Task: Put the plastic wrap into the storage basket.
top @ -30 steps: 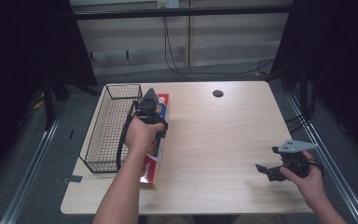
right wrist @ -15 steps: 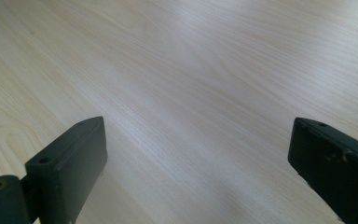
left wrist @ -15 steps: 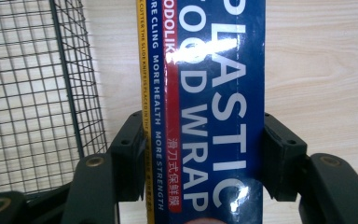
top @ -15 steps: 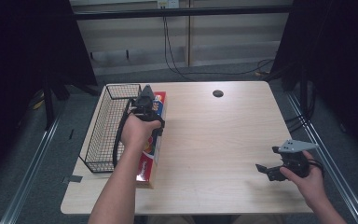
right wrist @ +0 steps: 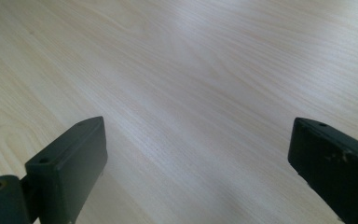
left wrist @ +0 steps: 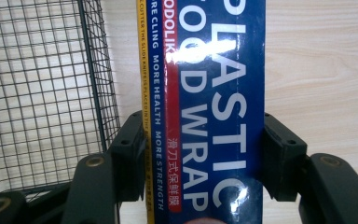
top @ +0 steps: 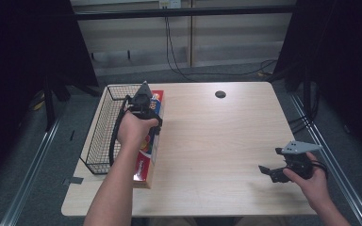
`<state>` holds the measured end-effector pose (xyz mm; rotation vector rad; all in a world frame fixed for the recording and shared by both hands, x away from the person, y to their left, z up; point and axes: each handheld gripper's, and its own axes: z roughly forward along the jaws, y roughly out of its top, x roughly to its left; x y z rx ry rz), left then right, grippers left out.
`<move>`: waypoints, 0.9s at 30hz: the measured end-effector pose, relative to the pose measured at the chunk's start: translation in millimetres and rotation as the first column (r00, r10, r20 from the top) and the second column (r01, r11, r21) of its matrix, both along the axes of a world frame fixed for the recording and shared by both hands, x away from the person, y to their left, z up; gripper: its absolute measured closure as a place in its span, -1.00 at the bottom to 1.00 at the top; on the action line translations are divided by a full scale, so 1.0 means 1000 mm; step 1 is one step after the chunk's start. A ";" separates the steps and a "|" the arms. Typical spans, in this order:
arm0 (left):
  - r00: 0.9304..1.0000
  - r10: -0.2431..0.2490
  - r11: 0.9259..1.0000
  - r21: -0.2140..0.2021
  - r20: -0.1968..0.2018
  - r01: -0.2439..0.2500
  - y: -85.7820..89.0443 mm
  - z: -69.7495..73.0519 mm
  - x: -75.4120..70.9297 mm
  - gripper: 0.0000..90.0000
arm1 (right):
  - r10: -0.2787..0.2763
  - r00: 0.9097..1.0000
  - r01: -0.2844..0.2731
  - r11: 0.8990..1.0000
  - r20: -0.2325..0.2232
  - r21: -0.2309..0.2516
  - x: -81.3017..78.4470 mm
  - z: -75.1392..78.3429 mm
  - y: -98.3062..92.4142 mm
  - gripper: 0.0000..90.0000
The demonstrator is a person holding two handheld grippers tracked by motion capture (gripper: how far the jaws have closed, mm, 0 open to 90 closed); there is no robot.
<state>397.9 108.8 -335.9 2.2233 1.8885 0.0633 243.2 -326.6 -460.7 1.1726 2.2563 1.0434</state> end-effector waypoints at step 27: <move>0.999 0.029 1.000 0.006 0.014 -0.029 0.025 0.022 0.002 -0.04 | 0.005 1.000 -0.005 1.000 -0.001 -0.006 0.001 -0.001 0.001 -0.90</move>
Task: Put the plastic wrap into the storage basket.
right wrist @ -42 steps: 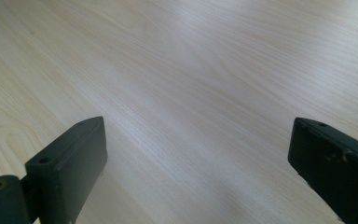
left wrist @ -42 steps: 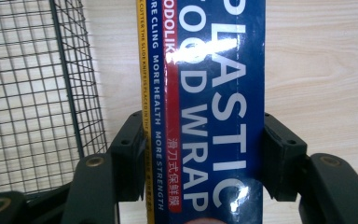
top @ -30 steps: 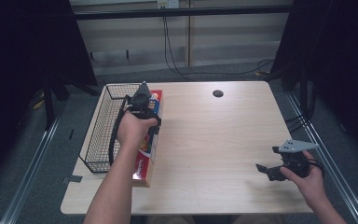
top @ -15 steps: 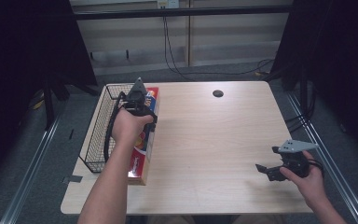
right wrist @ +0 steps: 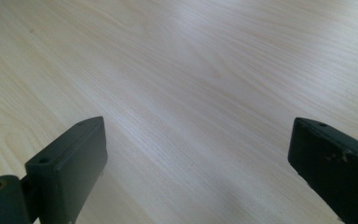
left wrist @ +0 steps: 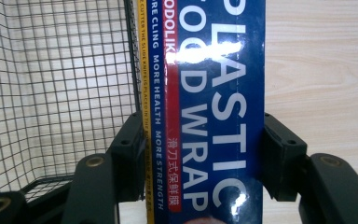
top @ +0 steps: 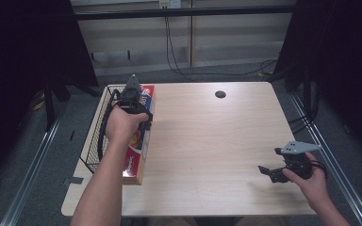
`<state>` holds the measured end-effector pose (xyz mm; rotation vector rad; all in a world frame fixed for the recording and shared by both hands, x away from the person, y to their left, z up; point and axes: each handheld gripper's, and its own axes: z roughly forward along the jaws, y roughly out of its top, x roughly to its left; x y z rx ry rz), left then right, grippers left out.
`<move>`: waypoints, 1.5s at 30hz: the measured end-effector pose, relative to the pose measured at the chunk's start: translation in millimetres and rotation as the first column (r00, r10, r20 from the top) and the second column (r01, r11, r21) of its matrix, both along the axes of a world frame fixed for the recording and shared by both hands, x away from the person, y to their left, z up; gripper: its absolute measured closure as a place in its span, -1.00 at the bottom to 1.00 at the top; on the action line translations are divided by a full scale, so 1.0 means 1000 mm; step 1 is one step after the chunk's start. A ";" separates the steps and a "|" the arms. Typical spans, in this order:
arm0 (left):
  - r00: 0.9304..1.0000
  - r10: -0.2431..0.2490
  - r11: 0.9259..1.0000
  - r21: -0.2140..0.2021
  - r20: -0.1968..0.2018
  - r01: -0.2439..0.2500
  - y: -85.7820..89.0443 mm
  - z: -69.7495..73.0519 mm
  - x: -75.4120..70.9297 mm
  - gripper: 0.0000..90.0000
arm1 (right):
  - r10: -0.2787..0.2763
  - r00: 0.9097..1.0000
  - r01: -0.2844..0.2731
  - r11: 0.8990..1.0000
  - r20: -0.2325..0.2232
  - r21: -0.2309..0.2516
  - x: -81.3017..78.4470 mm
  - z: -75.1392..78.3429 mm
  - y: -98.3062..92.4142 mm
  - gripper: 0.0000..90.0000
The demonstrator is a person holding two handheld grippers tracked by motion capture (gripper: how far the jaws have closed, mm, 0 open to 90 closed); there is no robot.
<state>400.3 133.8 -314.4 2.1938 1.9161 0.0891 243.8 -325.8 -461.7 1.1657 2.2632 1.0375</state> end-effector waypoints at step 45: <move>0.996 0.085 0.996 0.004 0.019 -0.085 0.044 0.007 0.013 -0.04 | -0.002 1.000 0.002 1.000 -0.003 -0.013 0.001 -0.002 0.002 -0.90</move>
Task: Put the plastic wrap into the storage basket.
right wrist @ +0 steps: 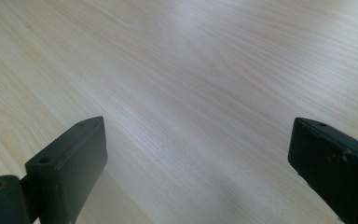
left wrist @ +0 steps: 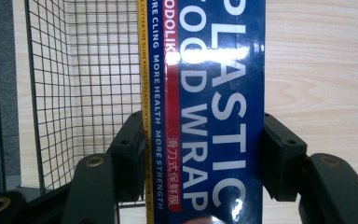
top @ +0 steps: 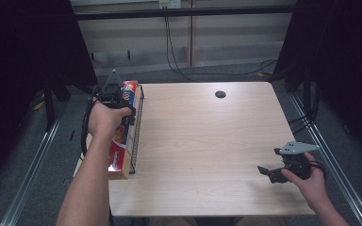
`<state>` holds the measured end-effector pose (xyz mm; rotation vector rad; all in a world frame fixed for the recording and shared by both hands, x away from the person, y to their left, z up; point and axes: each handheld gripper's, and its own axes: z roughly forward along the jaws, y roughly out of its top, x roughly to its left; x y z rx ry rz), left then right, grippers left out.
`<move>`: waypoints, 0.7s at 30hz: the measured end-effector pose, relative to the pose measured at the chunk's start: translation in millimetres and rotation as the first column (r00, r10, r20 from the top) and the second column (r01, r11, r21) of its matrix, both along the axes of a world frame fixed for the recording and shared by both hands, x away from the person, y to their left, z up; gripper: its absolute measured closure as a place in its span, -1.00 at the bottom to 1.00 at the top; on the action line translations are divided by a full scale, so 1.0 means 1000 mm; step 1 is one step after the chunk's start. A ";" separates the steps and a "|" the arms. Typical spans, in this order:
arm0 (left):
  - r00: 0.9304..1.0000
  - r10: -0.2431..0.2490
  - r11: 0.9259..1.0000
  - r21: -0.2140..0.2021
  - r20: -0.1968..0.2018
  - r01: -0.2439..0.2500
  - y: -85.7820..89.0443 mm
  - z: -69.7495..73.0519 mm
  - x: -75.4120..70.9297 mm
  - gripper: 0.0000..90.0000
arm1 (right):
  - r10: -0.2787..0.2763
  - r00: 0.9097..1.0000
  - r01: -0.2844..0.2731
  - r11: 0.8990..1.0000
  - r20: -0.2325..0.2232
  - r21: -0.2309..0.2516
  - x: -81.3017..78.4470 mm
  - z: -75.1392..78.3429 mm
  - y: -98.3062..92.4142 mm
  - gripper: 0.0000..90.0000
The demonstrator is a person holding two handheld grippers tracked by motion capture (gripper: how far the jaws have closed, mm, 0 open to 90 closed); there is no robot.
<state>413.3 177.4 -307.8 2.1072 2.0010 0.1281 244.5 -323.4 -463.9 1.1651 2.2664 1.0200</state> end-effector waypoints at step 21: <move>1.000 0.028 1.000 0.011 -0.005 -0.028 0.017 -0.010 0.014 -0.04 | 0.000 1.000 0.000 1.000 -0.004 -0.006 0.002 -0.003 0.002 -0.90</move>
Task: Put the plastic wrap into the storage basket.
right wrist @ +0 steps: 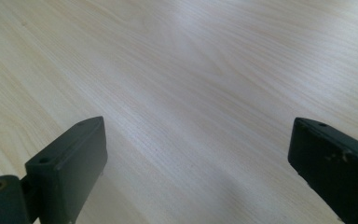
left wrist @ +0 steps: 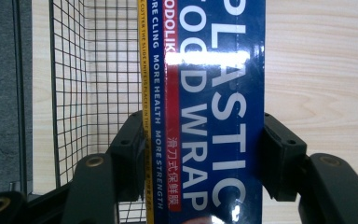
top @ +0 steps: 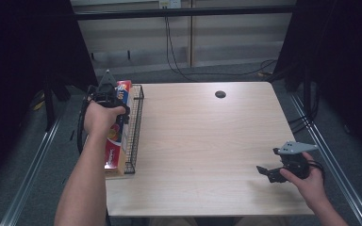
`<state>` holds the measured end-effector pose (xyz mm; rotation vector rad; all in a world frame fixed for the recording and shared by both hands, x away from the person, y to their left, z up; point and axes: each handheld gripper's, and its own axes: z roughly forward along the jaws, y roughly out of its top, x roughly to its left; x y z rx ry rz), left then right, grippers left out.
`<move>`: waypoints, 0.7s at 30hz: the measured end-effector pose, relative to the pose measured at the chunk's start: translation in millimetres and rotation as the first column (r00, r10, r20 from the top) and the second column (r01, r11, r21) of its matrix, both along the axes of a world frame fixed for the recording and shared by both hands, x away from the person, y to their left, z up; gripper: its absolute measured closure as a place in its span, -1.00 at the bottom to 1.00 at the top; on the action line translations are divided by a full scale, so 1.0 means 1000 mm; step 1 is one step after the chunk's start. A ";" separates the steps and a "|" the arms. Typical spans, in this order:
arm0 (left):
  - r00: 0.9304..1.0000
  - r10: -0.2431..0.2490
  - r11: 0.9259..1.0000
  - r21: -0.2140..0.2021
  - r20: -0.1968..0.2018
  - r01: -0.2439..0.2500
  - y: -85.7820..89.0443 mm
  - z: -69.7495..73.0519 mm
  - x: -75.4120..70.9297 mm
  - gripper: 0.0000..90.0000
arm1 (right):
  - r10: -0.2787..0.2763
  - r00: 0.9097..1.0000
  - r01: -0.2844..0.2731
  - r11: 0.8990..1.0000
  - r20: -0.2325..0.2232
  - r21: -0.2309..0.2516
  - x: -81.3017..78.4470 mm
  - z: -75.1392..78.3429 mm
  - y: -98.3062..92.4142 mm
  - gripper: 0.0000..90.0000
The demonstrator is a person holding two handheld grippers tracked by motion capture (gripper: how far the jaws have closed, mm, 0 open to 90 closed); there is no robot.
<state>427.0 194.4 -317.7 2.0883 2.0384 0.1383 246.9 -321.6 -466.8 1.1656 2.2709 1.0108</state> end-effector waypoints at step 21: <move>1.000 0.006 1.000 0.009 -0.005 -0.006 0.003 -0.015 0.015 -0.04 | 0.009 1.000 -0.009 1.000 -0.004 -0.003 0.001 -0.002 0.001 -0.90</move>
